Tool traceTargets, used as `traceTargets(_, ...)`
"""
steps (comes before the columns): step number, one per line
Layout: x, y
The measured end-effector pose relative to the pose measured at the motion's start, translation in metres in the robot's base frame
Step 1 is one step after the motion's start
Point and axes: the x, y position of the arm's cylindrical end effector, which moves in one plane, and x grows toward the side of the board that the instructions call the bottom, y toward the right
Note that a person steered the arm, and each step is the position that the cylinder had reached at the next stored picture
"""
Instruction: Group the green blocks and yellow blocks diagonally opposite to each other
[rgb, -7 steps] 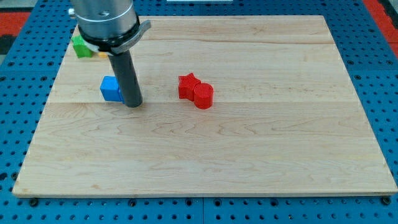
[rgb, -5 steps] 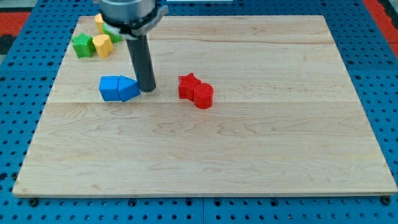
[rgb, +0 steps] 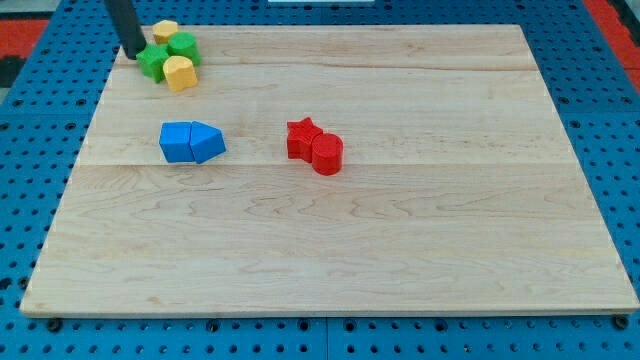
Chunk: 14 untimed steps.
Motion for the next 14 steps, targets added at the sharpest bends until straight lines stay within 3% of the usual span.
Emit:
traceTargets(1, 0.0, 0.012)
traceTargets(4, -0.037, 0.211)
traceTargets(5, 0.0, 0.292)
traceTargets(7, -0.006, 0.092)
traceTargets(8, -0.019, 0.067)
traceTargets(9, 0.031, 0.037)
traceTargets(10, 0.041, 0.02)
traceTargets(11, 0.087, -0.005)
traceTargets(12, 0.058, 0.048)
traceTargets(13, 0.0, 0.078)
traceTargets(14, 0.001, 0.064)
